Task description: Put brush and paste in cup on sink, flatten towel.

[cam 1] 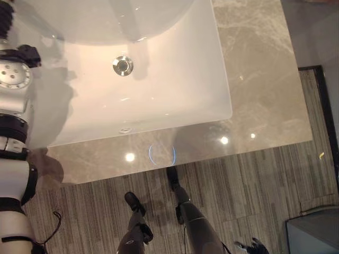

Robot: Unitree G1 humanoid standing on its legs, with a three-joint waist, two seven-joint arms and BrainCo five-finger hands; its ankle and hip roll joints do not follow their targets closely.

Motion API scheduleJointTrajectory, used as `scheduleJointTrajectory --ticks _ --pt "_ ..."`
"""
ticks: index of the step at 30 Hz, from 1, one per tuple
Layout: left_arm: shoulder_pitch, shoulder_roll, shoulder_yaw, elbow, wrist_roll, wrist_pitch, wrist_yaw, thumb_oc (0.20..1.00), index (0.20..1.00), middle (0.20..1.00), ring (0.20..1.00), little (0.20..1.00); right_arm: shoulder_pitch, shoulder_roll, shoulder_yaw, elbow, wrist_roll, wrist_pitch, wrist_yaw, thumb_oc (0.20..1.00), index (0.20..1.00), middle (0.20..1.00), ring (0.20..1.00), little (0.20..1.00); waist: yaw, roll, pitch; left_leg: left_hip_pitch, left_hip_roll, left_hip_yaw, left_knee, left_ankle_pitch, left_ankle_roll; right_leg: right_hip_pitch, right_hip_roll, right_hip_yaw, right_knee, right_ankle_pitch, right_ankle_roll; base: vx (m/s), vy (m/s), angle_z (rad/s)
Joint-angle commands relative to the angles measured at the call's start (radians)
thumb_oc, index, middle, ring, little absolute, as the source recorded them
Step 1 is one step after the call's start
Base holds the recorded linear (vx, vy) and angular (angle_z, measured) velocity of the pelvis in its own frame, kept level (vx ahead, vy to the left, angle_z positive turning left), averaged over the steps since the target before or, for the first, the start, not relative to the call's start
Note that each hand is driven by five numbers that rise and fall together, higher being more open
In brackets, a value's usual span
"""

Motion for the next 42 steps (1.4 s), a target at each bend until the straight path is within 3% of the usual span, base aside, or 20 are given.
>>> scheduleJointTrajectory --ticks 1,4,6,11,16,17,18,21,23,24,25,42 --pt "-0.064 0.112 0.053 0.089 -0.019 -0.017 0.044 0.2 0.2 0.2 0.2 0.2 -0.001 -0.091 0.0 -0.046 -0.002 -0.002 -0.037 1.0 1.0 1.0 1.0 1.0 -0.006 0.062 0.042 0.081 0.066 -0.088 0.006 0.035 -0.103 0.027 -0.022 -0.03 -0.001 0.011 0.102 0.01 0.004 -0.04" --pt "-0.093 0.133 0.019 0.148 -0.006 0.002 0.033 0.2 0.2 0.2 0.2 0.2 -0.007 -0.093 0.007 -0.039 -0.008 -0.002 -0.038 1.0 1.0 1.0 1.0 1.0 -0.006 0.06 0.041 0.078 0.067 -0.089 0.006 0.037 -0.103 0.025 -0.021 -0.03 -0.001 0.012 0.102 0.0 0.0 0.0" --pt "-0.164 0.151 -0.034 0.279 -0.02 0.039 0.003 0.2 0.2 0.2 0.2 0.2 -0.024 -0.102 0.023 -0.031 -0.008 -0.001 -0.038 1.0 1.0 1.0 1.0 1.0 -0.013 0.059 0.04 0.072 0.069 -0.09 0.006 0.041 -0.104 0.02 -0.02 -0.028 -0.001 0.015 0.104 0.0 0.0 0.0" --pt "-0.236 0.175 -0.112 0.35 0.001 0.077 -0.032 0.2 0.2 0.2 0.2 0.2 -0.038 -0.094 0.034 -0.025 -0.017 0.004 -0.051 1.0 1.0 1.0 1.0 1.0 -0.016 0.055 0.039 0.072 0.071 -0.081 0.006 0.042 -0.105 0.013 -0.012 -0.019 -0.001 0.02 0.104 0.01 0.005 -0.02" --pt "-0.27 0.187 -0.115 0.406 -0.053 0.094 -0.054 0.2 0.2 0.2 0.2 0.2 -0.044 -0.078 0.03 -0.011 -0.017 0.011 -0.061 1.0 1.0 1.0 1.0 1.0 -0.009 0.056 0.033 0.077 0.075 -0.072 0.006 0.045 -0.107 0.012 -0.006 -0.012 -0.001 0.022 0.101 0.02 0.019 -0.03" --pt "-0.28 0.188 -0.123 0.417 -0.051 0.101 -0.055 0.2 0.2 0.2 0.2 0.2 -0.046 -0.081 0.031 -0.007 -0.015 0.013 -0.064 1.0 1.0 1.0 1.0 1.0 -0.003 0.068 0.026 0.086 0.078 -0.084 0.006 0.018 -0.113 0.021 -0.001 -0.006 -0.001 -0.002 0.111 0.01 0.019 -0.03" --pt "-0.285 0.187 -0.126 0.42 -0.052 0.101 -0.056 0.2 0.2 0.2 0.2 0.2 -0.046 -0.081 0.03 -0.007 -0.015 0.013 -0.064 1.0 1.0 1.0 1.0 1.0 -0.008 0.06 0.032 0.077 0.075 -0.072 0.006 0.043 -0.106 0.012 -0.004 -0.012 -0.001 0.021 0.101 0.09 0.064 -0.05" --pt "-0.315 0.191 -0.159 0.435 -0.043 0.115 -0.068 0.2 0.2 0.2 0.2 0.2 -0.053 -0.079 0.029 -0.002 -0.011 0.018 -0.07 1.0 1.0 1.0 1.0 1.0 -0.003 0.074 0.025 0.077 0.076 -0.085 0.006 0.015 -0.111 0.011 -0.002 -0.006 -0.001 -0.001 0.111 0.0 0.015 -0.03" --pt "-0.34 0.187 -0.18 0.448 -0.052 0.127 -0.094 0.2 0.2 0.2 0.2 0.2 -0.06 -0.078 0.028 0.006 -0.013 0.023 -0.074 1.0 1.0 1.0 1.0 1.0 -0.002 0.077 0.027 0.065 0.074 -0.088 0.006 0.015 -0.11 0.001 -0.002 -0.004 -0.001 0.002 0.112 0.0 0.014 -0.02" --pt "-0.343 0.187 -0.182 0.45 -0.053 0.126 -0.095 0.2 0.2 0.2 0.2 0.2 -0.061 -0.078 0.028 0.006 -0.013 0.022 -0.074 1.0 1.0 1.0 1.0 1.0 -0.008 0.068 0.033 0.055 0.071 -0.076 0.006 0.041 -0.103 -0.009 -0.006 -0.01 -0.001 0.026 0.102 0.0 0.0 0.0" --pt "-0.36 0.184 -0.202 0.455 -0.06 0.132 -0.118 0.2 0.2 0.2 0.2 0.2 -0.063 -0.077 0.024 0.017 -0.01 0.027 -0.077 1.0 1.0 1.0 1.0 1.0 -0.003 0.078 0.032 0.055 0.074 -0.086 0.006 0.014 -0.11 -0.008 -0.001 -0.003 -0.001 0.006 0.112 0.0 0.0 0.0" --pt "-0.508 0.149 -0.36 0.475 -0.04 0.153 -0.186 0.2 0.2 0.2 0.2 0.2 -0.094 -0.056 -0.055 0.127 0.07 0.051 -0.1 1.0 1.0 1.0 1.0 1.0 0.005 0.1 0.044 0.003 0.081 -0.074 0.006 0.022 -0.114 -0.068 0.014 0.003 -0.001 0.017 0.11 0.01 0.004 -0.01"
